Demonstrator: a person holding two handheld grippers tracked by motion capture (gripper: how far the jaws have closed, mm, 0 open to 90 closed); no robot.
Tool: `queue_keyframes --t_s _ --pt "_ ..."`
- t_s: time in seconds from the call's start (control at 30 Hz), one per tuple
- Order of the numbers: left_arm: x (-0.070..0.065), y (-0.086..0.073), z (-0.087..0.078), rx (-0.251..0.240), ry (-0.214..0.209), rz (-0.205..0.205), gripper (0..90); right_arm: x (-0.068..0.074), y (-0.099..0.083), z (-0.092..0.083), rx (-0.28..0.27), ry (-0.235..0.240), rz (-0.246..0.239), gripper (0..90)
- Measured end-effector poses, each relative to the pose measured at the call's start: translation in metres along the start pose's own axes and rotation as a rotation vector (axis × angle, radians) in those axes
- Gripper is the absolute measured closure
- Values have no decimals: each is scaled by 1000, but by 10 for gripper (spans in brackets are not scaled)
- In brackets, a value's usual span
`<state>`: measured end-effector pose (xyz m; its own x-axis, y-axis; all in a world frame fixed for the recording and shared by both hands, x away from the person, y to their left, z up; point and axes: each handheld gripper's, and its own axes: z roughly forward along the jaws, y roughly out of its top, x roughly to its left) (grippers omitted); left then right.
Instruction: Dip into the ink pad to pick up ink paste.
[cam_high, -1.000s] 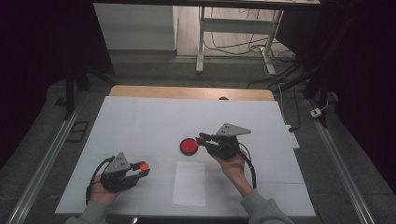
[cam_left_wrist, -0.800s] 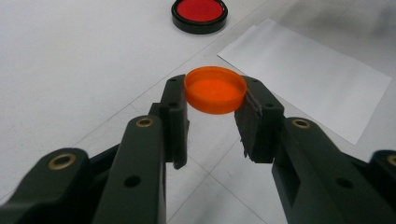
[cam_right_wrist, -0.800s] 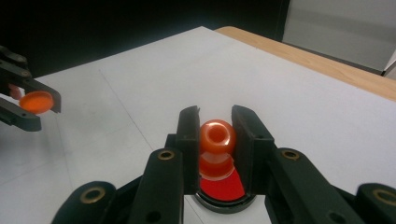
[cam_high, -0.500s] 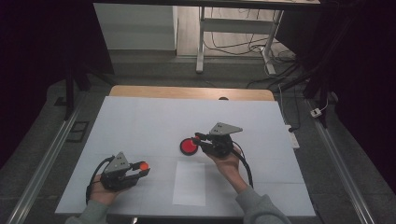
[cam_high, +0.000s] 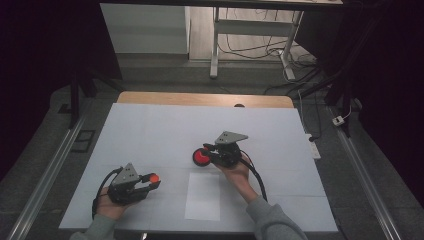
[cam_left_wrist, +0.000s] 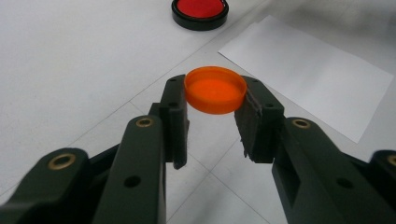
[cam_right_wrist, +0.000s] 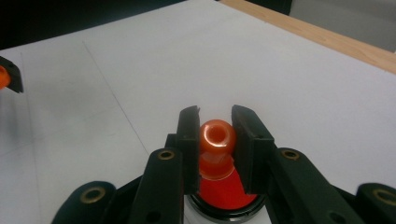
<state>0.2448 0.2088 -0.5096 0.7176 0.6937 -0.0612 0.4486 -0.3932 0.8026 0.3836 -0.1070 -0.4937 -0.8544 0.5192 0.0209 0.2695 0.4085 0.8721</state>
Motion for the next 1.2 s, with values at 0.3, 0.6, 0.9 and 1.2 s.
queue_keyframes --t_s 0.3,0.6,0.9,1.2 --pt "-1 0 0 -6 1 0 652 -2 -6 11 35 -5 -5 720" --pt "-1 0 0 -3 -3 -2 652 -4 -9 15 45 -21 -12 720" --pt "0 -1 1 2 -1 -3 652 -5 -11 23 57 -34 -27 721" --pt "0 -1 1 3 -4 -6 652 -4 -12 26 80 -47 -37 721"
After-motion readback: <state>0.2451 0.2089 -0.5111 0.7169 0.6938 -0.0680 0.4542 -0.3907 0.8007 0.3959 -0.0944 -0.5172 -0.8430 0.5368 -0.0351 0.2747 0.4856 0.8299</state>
